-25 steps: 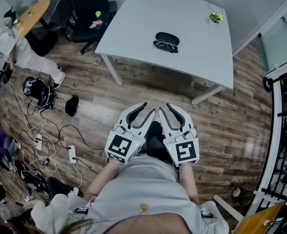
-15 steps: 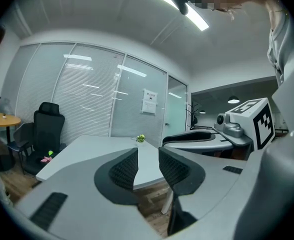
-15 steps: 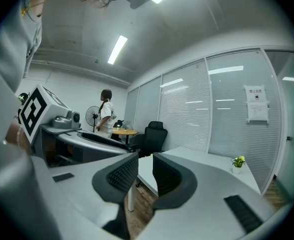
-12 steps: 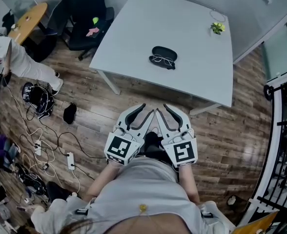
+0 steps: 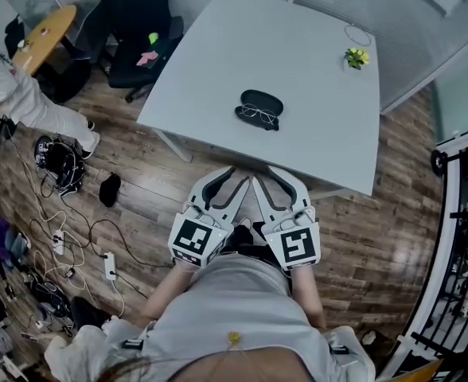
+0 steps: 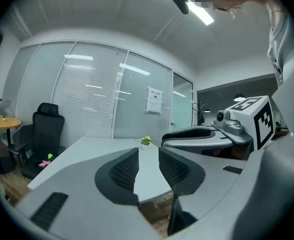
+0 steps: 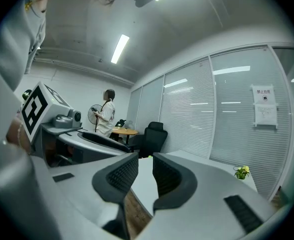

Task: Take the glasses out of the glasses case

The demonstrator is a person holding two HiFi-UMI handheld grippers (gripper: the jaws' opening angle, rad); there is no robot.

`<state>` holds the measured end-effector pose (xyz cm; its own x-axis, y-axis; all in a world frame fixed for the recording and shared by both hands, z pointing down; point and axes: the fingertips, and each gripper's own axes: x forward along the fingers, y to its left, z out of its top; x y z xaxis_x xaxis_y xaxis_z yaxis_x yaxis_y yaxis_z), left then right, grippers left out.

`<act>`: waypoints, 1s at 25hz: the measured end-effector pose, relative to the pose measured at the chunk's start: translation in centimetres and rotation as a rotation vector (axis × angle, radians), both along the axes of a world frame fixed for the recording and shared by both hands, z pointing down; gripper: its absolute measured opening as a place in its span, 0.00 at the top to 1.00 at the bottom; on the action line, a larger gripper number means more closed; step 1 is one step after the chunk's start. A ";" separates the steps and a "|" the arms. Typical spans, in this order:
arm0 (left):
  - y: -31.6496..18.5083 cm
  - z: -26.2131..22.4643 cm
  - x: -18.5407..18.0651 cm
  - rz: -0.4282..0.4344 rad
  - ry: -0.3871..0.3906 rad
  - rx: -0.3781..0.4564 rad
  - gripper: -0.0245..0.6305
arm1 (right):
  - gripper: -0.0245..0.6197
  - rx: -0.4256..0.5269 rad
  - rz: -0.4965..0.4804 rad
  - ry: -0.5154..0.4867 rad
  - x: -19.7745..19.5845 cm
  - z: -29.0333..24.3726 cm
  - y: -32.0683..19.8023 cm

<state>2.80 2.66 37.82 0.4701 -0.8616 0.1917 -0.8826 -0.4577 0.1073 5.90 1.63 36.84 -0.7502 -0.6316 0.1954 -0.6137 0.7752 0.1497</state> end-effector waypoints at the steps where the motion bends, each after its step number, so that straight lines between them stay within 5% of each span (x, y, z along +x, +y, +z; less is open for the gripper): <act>1: -0.4 0.1 0.2 -0.002 0.000 0.001 0.75 | 0.81 0.001 -0.004 -0.002 0.2 0.1 -0.5; 13: -3.6 0.4 1.3 0.019 0.000 -0.017 0.75 | 0.81 -0.014 0.025 -0.005 1.4 0.6 -3.6; 25: -10.9 0.7 0.3 0.191 0.022 -0.020 0.75 | 0.81 -0.028 0.191 -0.001 0.5 1.3 -10.4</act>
<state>3.14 -8.25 38.50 0.6288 -0.7524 0.1961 -0.7773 -0.6141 0.1362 6.36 -8.80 38.09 -0.6173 -0.7571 0.2136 -0.7504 0.6483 0.1291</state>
